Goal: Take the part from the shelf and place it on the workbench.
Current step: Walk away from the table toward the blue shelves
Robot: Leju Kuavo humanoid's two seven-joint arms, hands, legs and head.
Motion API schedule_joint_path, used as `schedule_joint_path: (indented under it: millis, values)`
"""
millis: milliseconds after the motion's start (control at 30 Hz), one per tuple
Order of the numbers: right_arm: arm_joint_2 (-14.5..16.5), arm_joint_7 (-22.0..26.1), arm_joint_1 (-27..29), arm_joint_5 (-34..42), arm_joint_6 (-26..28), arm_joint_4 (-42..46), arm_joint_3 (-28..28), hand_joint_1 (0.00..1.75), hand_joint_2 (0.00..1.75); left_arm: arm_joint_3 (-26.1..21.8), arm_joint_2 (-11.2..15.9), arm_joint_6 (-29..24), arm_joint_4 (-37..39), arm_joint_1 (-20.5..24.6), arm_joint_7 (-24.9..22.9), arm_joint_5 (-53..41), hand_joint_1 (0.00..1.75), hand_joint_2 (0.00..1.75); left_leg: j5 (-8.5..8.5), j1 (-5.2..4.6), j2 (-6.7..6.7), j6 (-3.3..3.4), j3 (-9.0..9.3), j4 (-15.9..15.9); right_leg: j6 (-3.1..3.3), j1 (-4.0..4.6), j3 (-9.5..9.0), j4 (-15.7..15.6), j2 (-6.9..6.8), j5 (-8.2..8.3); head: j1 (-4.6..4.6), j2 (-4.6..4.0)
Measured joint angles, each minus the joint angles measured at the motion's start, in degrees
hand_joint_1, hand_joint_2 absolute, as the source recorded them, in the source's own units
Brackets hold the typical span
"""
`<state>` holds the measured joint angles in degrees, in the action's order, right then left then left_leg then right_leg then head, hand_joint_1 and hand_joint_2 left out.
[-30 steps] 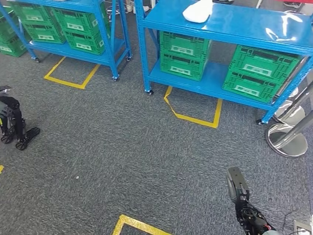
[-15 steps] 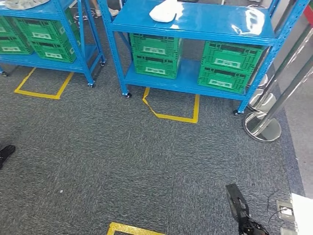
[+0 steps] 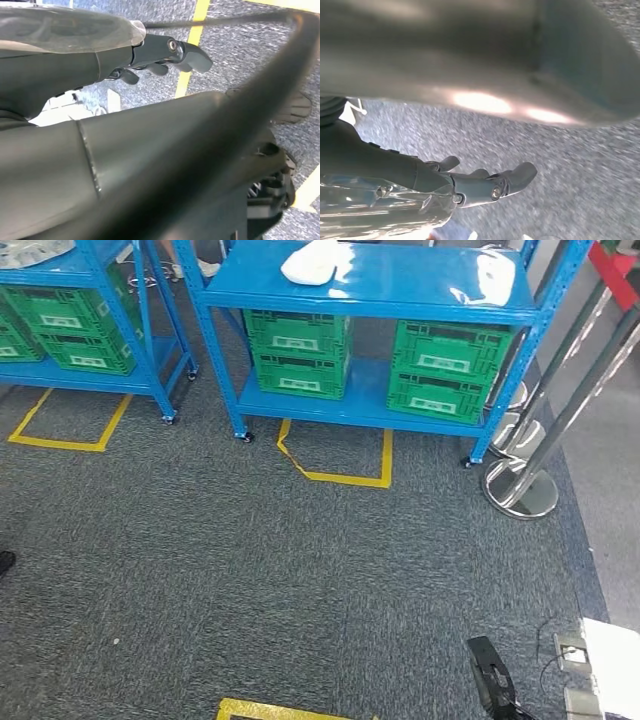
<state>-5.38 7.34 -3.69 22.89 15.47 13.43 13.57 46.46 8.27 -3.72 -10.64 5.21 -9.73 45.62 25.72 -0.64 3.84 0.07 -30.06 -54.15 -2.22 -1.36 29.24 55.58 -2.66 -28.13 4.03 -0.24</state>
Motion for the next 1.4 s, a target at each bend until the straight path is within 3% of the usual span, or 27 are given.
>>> schedule_joint_path:
  millis: [67, 133, 233, 267, 300, 333, 367, 433, 500, 567, 600, 667, 733, 767, 800, 833, 867, 933, 1000, 1033, 1067, 1167, 1200, 1400]
  values:
    - [0.11, 0.01, 0.15, 0.55, -0.15, -0.2, 0.02, 0.0, 0.0, 0.15, 0.04, 0.0, 0.0, 0.04, 0.0, 0.08, 0.0, 0.0, 0.23, 0.04, 0.57, -0.38, 0.12, -0.26, 0.95, -0.01, -0.02, 0.02, 1.15, 0.22, -0.64, 0.0]
    - [0.16, 0.04, 0.22, 0.87, -0.22, -0.33, 0.02, 0.0, 0.0, 0.24, 0.05, 0.0, 0.0, 0.08, 0.0, 0.13, 0.0, 0.0, 2.06, 0.31, -0.48, -0.94, -0.76, -2.64, 1.6, -0.09, -0.16, -0.07, 2.09, 0.53, -0.97, 0.0]
    - [0.16, 0.06, 0.05, 1.06, -0.26, -0.46, 0.02, 0.0, 0.0, 0.31, 0.04, 0.0, 0.0, 0.05, 0.0, 0.15, 0.0, 0.0, 7.96, 0.61, -3.08, -1.43, -6.22, -14.23, 2.26, -0.01, 0.18, -0.1, 3.59, 0.93, -1.46, 0.0]
    - [0.2, 0.05, 0.05, 1.16, -0.3, -0.53, 0.02, 0.0, 0.0, 0.34, 0.03, 0.0, 0.0, -0.02, 0.0, 0.17, 0.0, 0.0, 8.75, 0.62, -3.27, -1.39, -7.85, -17.31, 2.34, 0.09, 0.27, -0.1, 4.21, 0.99, -1.5, 0.0]
    - [0.24, 0.05, 0.07, 1.29, -0.35, -0.61, 0.02, 0.0, 0.0, 0.36, 0.03, 0.0, 0.0, -0.09, 0.0, 0.19, 0.0, 0.0, 8.35, 0.6, -3.39, -1.23, -8.57, -18.36, 2.39, 0.21, 0.28, -0.1, 4.9, 1.02, -1.53, 0.0]
    - [0.29, 0.04, 0.08, 1.4, -0.4, -0.68, 0.03, 0.0, 0.0, 0.39, 0.02, 0.0, 0.0, -0.13, 0.0, 0.22, 0.0, 0.0, 6.88, 0.57, -3.56, -0.95, -8.29, -17.24, 2.41, 0.32, 0.25, -0.1, 5.64, 1.04, -1.56, 0.0]
    - [0.35, 0.04, 0.08, 1.51, -0.44, -0.73, 0.02, 0.0, 0.0, 0.42, 0.02, 0.0, 0.0, -0.12, 0.0, 0.26, 0.0, 0.0, 4.59, 0.52, -3.99, -0.54, -6.97, -13.97, 2.41, 0.41, 0.18, -0.1, 6.38, 1.04, -1.57, 0.0]
    - [0.48, 0.07, -0.01, 1.68, -0.47, -0.8, 0.01, 0.0, 0.0, 0.5, 0.06, 0.0, 0.0, -0.03, 0.0, 0.31, 0.0, 0.0, 0.55, 0.42, -6.4, 0.44, -3.68, -6.1, 2.35, 0.63, 0.27, -0.02, 7.69, 1.03, -1.64, 0.0]
    - [0.62, 0.13, -0.09, 1.97, -0.5, -0.9, -0.03, 0.0, 0.0, 0.67, 0.1, 0.0, 0.0, 0.1, 0.0, 0.35, 0.0, 0.0, -0.6, 0.5, -8.28, 0.77, -1.98, -1.74, 2.06, 0.74, 0.71, 0.13, 8.83, 1.11, -1.63, 0.0]
    - [0.68, 0.27, -0.07, 2.23, -0.57, -1.03, -0.07, 0.0, 0.0, 0.78, 0.01, 0.0, -0.01, 0.15, 0.0, 0.42, 0.0, 0.0, -0.41, 0.62, -7.71, 0.71, -1.57, -0.67, 1.48, 0.65, 1.29, 0.03, 10.02, 1.29, -1.57, 0.0]
    - [0.7, 0.33, -0.02, 2.35, -0.61, -1.1, -0.08, 0.0, 0.0, 0.79, -0.07, 0.0, -0.01, 0.15, 0.0, 0.46, 0.0, 0.0, -0.54, 0.73, -7.05, 0.76, -1.35, -0.28, 1.21, 0.59, 1.55, 0.18, 9.9, 1.18, -1.56, 0.0]
    - [0.74, 0.39, 0.0, 2.58, -0.75, -1.23, -0.1, 0.0, 0.0, 0.8, -0.2, -0.02, -0.02, 0.1, 0.0, 0.57, 0.0, 0.0, -0.83, 0.98, -5.81, 0.99, -0.87, 0.66, 0.7, 0.85, 2.97, 2.89, 7.34, -0.85, -1.17, 0.0]
    - [0.75, 0.25, -0.03, 2.7, -0.98, -1.26, -0.13, 0.0, 0.0, 0.8, -0.17, -0.04, -0.02, 0.04, 0.0, 0.71, 0.0, 0.0, -0.89, 0.86, -4.7, 1.14, -0.68, 0.94, 0.39, 0.87, 6.01, 9.97, 4.1, -4.89, -0.63, 0.0]
    - [0.78, 0.12, -0.03, 2.74, -1.16, -1.27, -0.12, 0.0, 0.0, 0.8, -0.16, -0.04, -0.02, 0.02, 0.0, 0.78, 0.0, 0.0, -0.85, 0.8, -4.13, 1.16, -0.67, 0.91, 0.26, 0.75, 7.62, 13.69, 3.41, -6.51, -0.49, 0.0]
    - [0.82, -0.05, -0.01, 2.75, -1.34, -1.28, -0.11, 0.0, 0.0, 0.8, -0.17, -0.04, -0.02, -0.02, 0.0, 0.87, 0.0, 0.0, -0.83, 0.77, -3.63, 1.16, -0.67, 0.88, 0.14, 0.66, 8.46, 15.88, 3.14, -7.08, -0.42, 0.0]
    - [0.86, -0.23, 0.01, 2.73, -1.49, -1.29, -0.09, 0.0, 0.0, 0.8, -0.2, -0.04, -0.02, -0.06, 0.0, 0.93, 0.0, 0.0, -0.79, 0.76, -3.23, 1.12, -0.68, 0.82, 0.02, 0.57, 8.26, 15.98, 3.03, -6.55, -0.37, 0.0]
    - [0.89, -0.35, 0.02, 2.69, -1.61, -1.29, -0.08, 0.0, 0.0, 0.8, -0.24, -0.04, -0.02, -0.09, -0.01, 0.97, 0.0, 0.0, -0.75, 0.78, -2.93, 1.05, -0.67, 0.75, -0.1, 0.44, 7.07, 14.06, 2.98, -5.16, -0.29, 0.0]
    - [0.92, -0.61, -0.03, 2.61, -1.82, -1.32, -0.08, 0.0, 0.0, 0.8, -0.34, -0.04, -0.02, -0.11, -0.03, 1.0, 0.0, 0.0, -0.59, 0.88, -2.56, 0.66, -0.61, 0.5, -0.18, 0.23, 2.68, 6.3, 2.83, -1.84, -0.23, 0.0]
    - [1.05, -1.03, -0.1, 2.56, -2.32, -1.36, -0.07, 0.0, 0.0, 0.8, -0.27, -0.05, -0.01, -0.03, -0.05, 1.02, 0.0, 0.0, -0.45, 0.8, -2.43, -0.06, -0.62, 0.06, 0.17, 0.29, -0.26, 0.72, 2.77, -0.37, -0.04, 0.0]
    - [1.13, -1.38, -0.1, 2.56, -2.71, -1.39, -0.06, 0.0, 0.0, 0.8, -0.19, -0.07, 0.0, 0.03, -0.06, 1.07, 0.0, 0.0, -0.26, 0.7, -2.43, -0.27, -0.62, -0.13, 0.5, 0.35, -0.68, -0.23, 2.78, -0.5, -0.09, 0.0]
    - [1.19, -1.71, -0.04, 2.56, -3.06, -1.43, -0.06, 0.0, 0.0, 0.8, -0.14, -0.13, 0.0, 0.07, -0.07, 1.12, 0.0, 0.0, -0.16, 0.58, -2.47, 0.08, -0.65, -0.26, 0.73, 0.35, -0.66, -0.32, 2.84, -0.34, -0.21, 0.0]
    - [1.28, -2.45, 0.09, 2.58, -3.93, -1.54, -0.04, 0.0, 0.0, 0.82, -0.08, -0.38, 0.0, 0.04, -0.09, 1.23, 0.0, 0.0, -0.31, 0.44, -2.54, 2.38, -0.68, -0.24, 1.1, 0.33, -0.68, -0.34, 2.88, -0.33, -0.94, 0.0]
    - [1.33, -2.53, 0.09, 2.58, -4.06, -1.55, -0.04, 0.0, 0.0, 0.82, -0.04, -0.43, 0.0, 0.03, -0.1, 1.27, 0.0, 0.0, -0.45, 0.42, -2.55, 2.76, -0.66, -0.21, 1.16, 0.36, -0.67, -0.34, 2.88, -0.29, -1.09, 0.0]
    - [1.46, -3.03, 0.08, 2.77, -4.24, -1.66, -0.04, 0.0, 0.0, 0.82, 0.05, -0.89, 0.0, 0.02, -0.61, 1.55, 0.0, 0.0, -0.82, 0.44, -2.59, 3.0, -0.49, 0.09, 1.64, 0.67, -0.67, -0.33, 2.87, -0.39, -1.4, 0.0]
